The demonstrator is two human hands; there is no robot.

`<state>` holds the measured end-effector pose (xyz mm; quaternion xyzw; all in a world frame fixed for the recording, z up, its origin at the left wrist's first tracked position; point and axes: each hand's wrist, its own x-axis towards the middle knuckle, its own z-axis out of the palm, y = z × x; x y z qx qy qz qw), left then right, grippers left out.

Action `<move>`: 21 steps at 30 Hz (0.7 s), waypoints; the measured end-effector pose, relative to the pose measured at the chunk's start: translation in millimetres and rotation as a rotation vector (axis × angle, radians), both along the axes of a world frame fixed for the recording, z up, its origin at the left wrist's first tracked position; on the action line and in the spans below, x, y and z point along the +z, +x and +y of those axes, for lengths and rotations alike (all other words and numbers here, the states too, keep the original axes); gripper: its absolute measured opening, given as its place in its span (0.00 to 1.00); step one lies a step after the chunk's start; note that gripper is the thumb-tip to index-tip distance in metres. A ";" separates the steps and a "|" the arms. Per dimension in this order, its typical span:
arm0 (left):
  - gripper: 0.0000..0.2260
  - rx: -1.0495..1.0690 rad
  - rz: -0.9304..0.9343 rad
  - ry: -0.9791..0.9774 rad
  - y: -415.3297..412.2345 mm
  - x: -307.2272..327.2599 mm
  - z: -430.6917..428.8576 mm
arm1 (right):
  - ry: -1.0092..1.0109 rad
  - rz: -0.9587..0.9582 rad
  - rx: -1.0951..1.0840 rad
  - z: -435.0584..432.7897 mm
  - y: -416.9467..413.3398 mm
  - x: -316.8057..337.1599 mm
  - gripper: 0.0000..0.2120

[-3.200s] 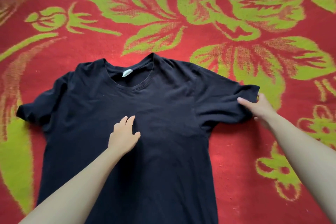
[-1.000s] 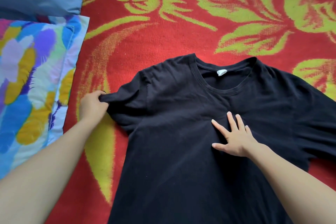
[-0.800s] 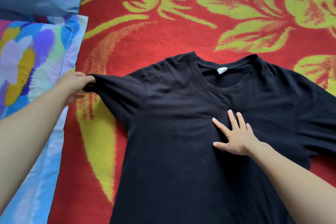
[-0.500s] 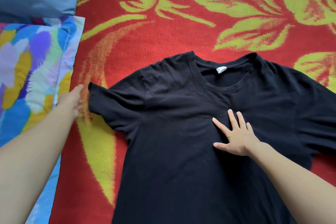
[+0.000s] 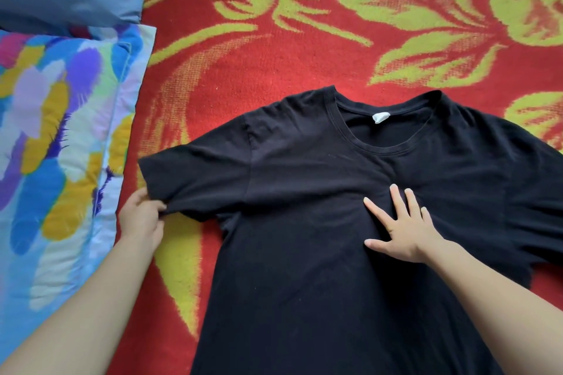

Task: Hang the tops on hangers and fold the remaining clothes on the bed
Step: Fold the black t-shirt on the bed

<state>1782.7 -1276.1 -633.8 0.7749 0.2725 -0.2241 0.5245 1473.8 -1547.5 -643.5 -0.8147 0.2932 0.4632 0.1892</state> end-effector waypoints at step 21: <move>0.11 -0.303 0.042 0.262 16.9 23.8 -16.5 | -0.019 -0.012 0.008 2.2 -1.6 -3.0 0.40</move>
